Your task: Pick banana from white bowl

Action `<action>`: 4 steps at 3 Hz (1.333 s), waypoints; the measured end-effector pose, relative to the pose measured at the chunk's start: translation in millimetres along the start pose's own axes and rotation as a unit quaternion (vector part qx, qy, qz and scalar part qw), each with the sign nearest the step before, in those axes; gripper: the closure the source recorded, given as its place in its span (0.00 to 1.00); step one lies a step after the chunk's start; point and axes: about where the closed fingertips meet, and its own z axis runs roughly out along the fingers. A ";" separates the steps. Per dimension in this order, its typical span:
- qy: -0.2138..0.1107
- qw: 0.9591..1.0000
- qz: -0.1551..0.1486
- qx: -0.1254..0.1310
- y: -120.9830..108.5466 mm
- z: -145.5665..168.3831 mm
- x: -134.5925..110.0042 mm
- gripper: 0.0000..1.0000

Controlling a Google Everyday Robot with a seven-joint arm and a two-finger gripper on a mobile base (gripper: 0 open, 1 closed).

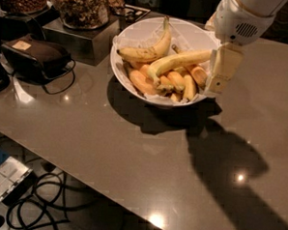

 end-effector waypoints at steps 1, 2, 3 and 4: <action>0.002 1.000 -0.023 0.002 -12.4 4.8 -11.7 0.00; 0.004 0.999 -0.048 0.001 -27.5 7.3 -24.2 0.00; 0.005 0.998 -0.065 0.002 -41.5 7.7 -34.4 0.10; 0.006 0.997 -0.078 0.000 -51.7 10.6 -41.8 0.15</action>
Offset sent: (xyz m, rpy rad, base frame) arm 0.0461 0.0307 0.0138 -0.0653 -0.0125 0.1399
